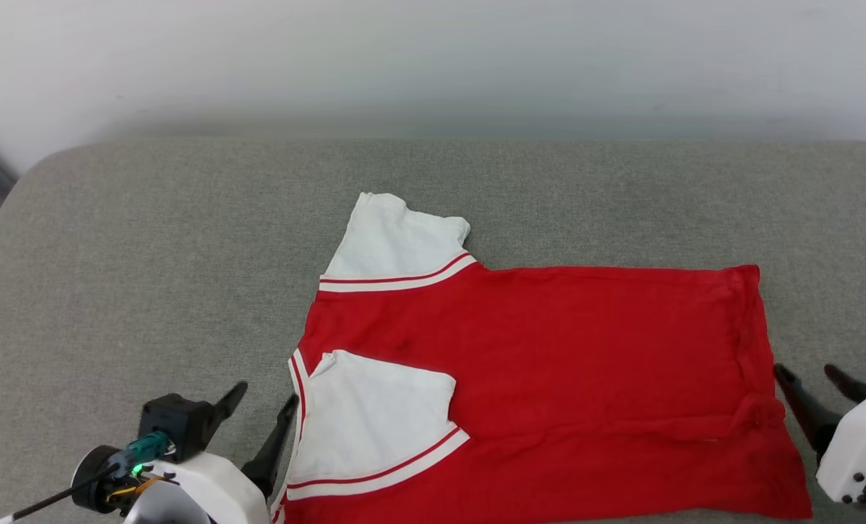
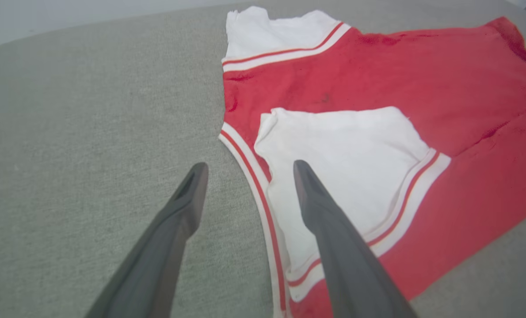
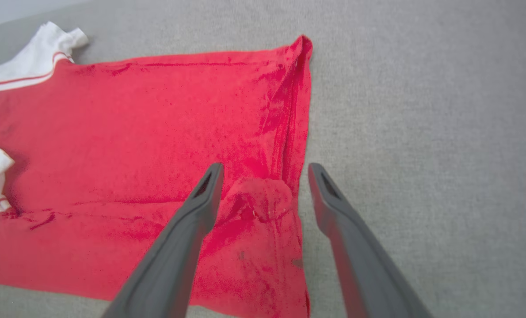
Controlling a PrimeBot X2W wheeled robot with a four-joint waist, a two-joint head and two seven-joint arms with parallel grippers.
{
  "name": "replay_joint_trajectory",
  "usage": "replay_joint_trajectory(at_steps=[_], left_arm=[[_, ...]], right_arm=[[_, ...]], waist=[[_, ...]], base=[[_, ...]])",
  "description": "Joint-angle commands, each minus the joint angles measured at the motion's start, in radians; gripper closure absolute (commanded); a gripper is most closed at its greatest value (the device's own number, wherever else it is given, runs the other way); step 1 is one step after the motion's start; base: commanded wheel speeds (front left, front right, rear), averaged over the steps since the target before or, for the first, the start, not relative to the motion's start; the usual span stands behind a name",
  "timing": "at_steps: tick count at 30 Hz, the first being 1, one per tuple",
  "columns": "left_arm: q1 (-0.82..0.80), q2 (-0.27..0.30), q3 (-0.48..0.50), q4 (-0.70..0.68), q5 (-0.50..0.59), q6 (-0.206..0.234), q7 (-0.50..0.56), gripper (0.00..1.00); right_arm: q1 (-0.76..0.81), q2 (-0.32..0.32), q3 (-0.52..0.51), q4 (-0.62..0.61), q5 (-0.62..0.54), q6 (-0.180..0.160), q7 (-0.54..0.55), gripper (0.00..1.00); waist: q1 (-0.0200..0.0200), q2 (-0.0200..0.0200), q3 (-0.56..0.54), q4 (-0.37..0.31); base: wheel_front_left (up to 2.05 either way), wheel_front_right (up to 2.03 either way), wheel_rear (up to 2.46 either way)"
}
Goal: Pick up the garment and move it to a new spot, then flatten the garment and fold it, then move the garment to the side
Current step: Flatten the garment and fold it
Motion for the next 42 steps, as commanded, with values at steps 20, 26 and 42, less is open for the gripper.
replay_joint_trajectory(at_steps=[20,26,42], left_arm=[[0.083,-0.267,0.278,-0.1,0.151,-0.011,-0.31,0.0],[0.084,-0.305,0.327,-0.076,0.209,-0.085,-0.31,0.0],[-0.308,-0.173,0.26,-0.002,0.228,-0.236,-0.034,0.0]], right_arm=[[0.048,0.146,0.058,-0.102,-0.085,0.0,-0.706,0.0],[0.022,0.164,0.069,-0.08,-0.084,0.0,-0.752,0.0],[-0.09,0.156,0.103,-0.116,-0.09,0.0,-0.766,0.0]], waist=[[0.0,0.0,-0.039,-0.021],[0.0,0.0,-0.01,-0.036],[0.0,0.0,0.203,-0.105]], base=[[0.0,0.0,0.0],[0.0,0.0,0.0],[0.0,0.0,0.0]])
